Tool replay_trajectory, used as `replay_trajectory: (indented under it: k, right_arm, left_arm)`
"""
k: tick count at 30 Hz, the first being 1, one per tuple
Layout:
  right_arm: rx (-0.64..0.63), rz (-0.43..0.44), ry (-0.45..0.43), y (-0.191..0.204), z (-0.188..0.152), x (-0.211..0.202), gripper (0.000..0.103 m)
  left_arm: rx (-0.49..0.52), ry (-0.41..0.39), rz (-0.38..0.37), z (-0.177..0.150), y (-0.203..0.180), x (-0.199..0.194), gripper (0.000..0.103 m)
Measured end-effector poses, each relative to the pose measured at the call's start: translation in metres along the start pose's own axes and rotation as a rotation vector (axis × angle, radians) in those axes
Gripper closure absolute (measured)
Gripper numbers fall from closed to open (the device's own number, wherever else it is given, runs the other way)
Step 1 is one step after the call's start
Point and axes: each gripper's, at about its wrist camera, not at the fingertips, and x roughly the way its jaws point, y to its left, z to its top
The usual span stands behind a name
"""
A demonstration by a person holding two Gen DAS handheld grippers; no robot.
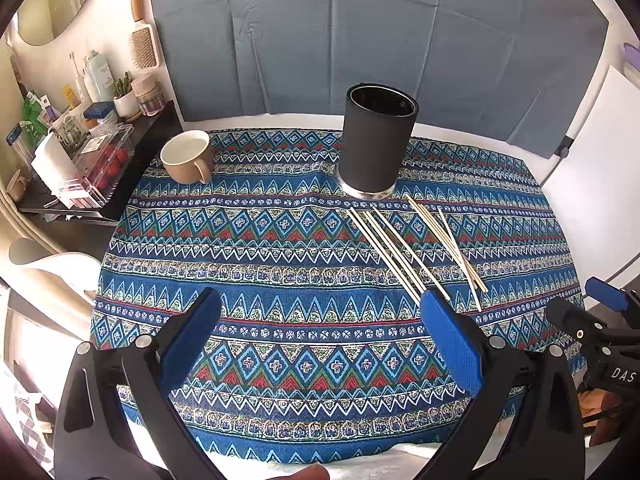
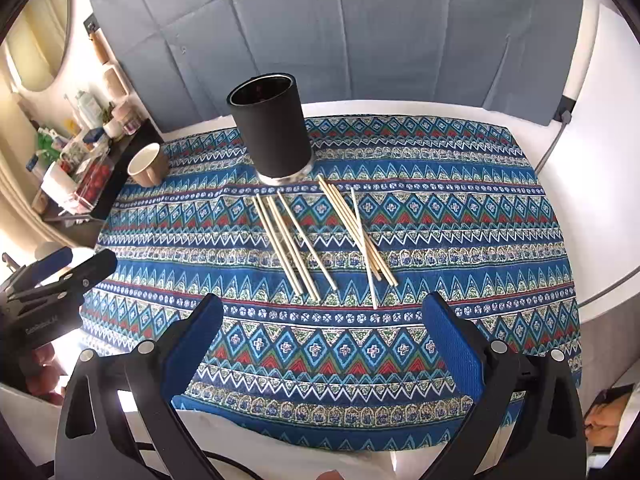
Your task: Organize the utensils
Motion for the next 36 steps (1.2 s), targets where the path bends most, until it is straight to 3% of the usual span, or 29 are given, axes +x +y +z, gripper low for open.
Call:
replay_trajectory:
  k: [18, 26, 36]
  right_arm:
    - [0.025, 0.037, 0.030, -0.010, 0.008, 0.016, 0.008]
    - [0.105, 0.033, 0.106, -0.043, 0.008, 0.059, 0.008]
    - [0.158, 0.041, 0.189, -0.080, 0.005, 0.106, 0.009]
  left_arm:
    - [0.054, 0.041, -0.024, 0.010, -0.018, 0.012, 0.006]
    - [0.051, 0.084, -0.062, 0.016, -0.024, 0.022, 0.006]
    - [0.069, 0.145, -0.054, 0.027, -0.038, 0.047, 0.006]
